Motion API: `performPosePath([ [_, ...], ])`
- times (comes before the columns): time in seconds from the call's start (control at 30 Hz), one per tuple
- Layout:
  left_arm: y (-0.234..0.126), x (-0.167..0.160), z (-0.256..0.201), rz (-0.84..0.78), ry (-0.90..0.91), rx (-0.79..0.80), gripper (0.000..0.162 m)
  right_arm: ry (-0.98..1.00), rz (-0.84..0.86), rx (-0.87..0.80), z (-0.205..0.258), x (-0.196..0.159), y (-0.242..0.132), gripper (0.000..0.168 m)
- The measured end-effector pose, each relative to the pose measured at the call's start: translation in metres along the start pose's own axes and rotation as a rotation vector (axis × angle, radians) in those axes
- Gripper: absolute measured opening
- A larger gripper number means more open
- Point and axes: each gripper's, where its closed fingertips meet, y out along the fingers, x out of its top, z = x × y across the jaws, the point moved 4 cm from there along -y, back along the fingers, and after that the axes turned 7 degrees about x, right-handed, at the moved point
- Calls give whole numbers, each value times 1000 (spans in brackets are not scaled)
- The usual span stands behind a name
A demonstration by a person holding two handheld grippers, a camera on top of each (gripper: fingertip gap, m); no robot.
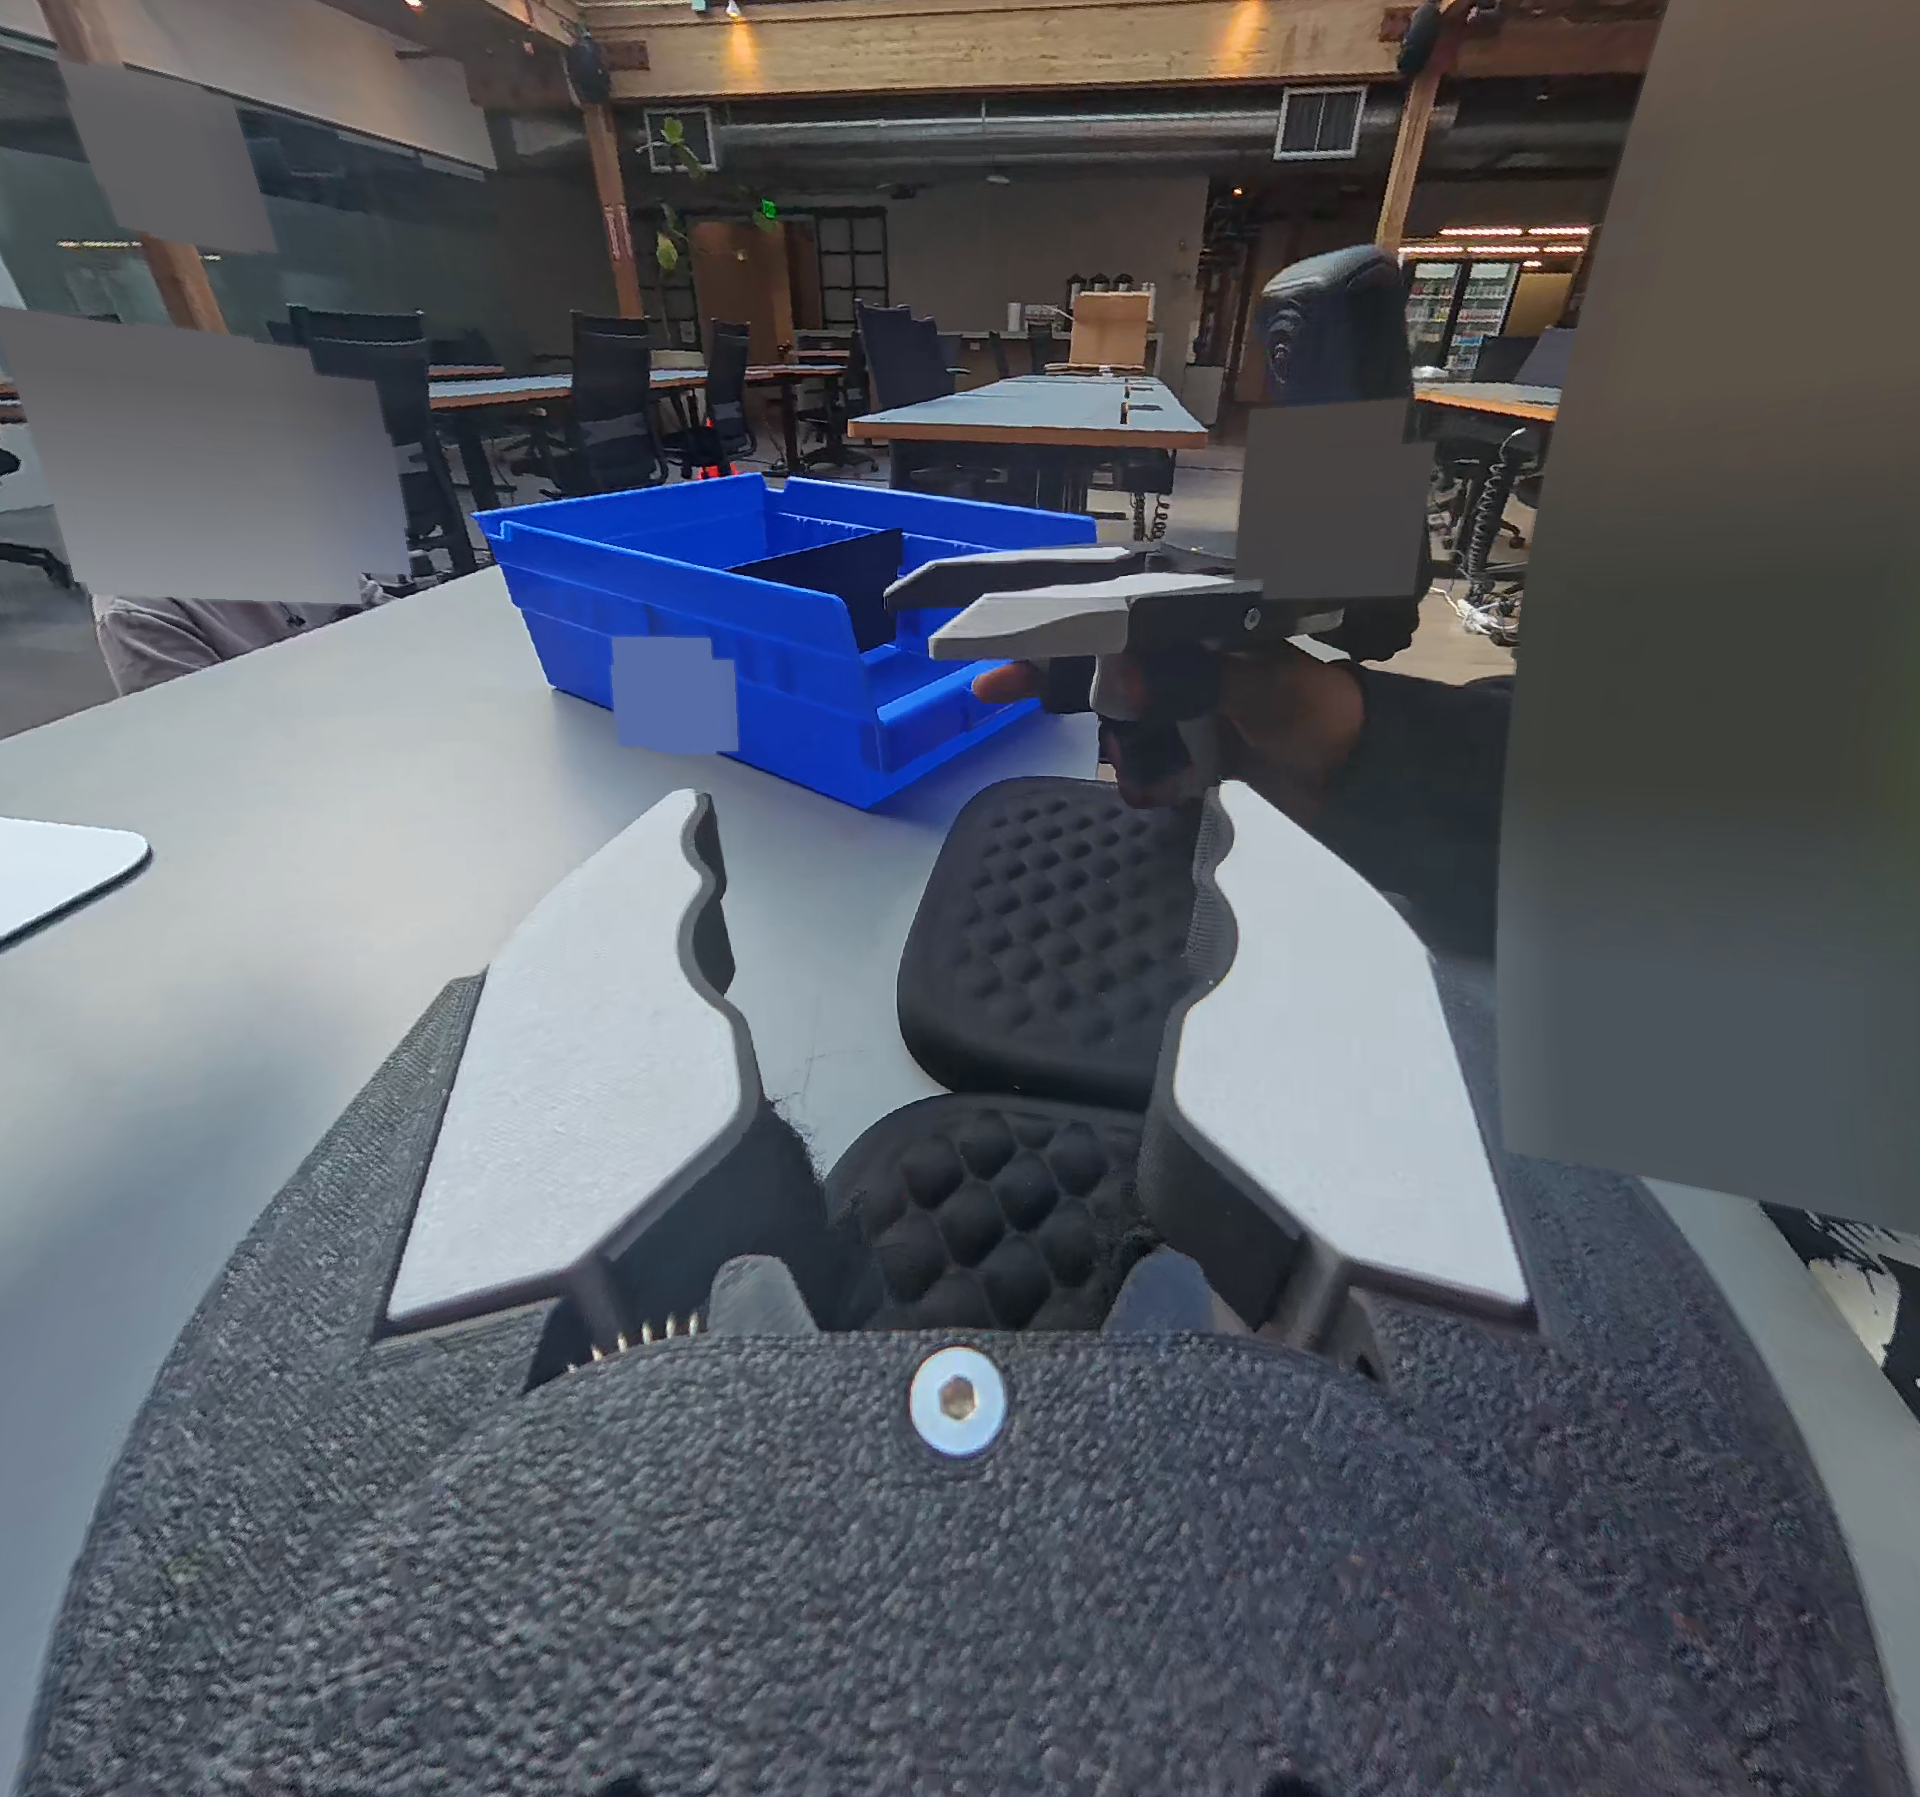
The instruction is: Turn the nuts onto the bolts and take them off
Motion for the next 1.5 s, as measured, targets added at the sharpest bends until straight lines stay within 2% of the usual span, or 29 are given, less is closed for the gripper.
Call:
performPosePath([
  [0.13,-11,16,7,-33,-33,113,72,9,17,9,0,-2,2,63],
  [0.33,-54,52,32,50,-27,352,71,8,63,38,2,-6,6,63],
  [0.43,-100,79,55,108,38,536,63,19,94,52,3,-9,9,64],
  [0.5,-141,93,77,192,88,700,62,21,100,58,3,-10,10,65],
  [0.6,-208,101,113,334,65,925,62,9,92,62,5,-9,9,64],
  [0.7,-262,81,142,508,-81,1082,64,-8,92,69,7,-8,9,63],
  [0.83,-295,41,164,608,-239,1174,65,-29,99,72,9,-9,10,63],
  [1.03,-319,-9,188,798,-368,1259,69,-48,92,77,11,-8,9,62],
  [1.27,-333,-41,194,938,-463,1244,66,-55,100,88,13,-9,10,62],
  [1.5,-342,-62,210,1005,-466,1280,55,-62,96,87,13,-9,10,61],
])
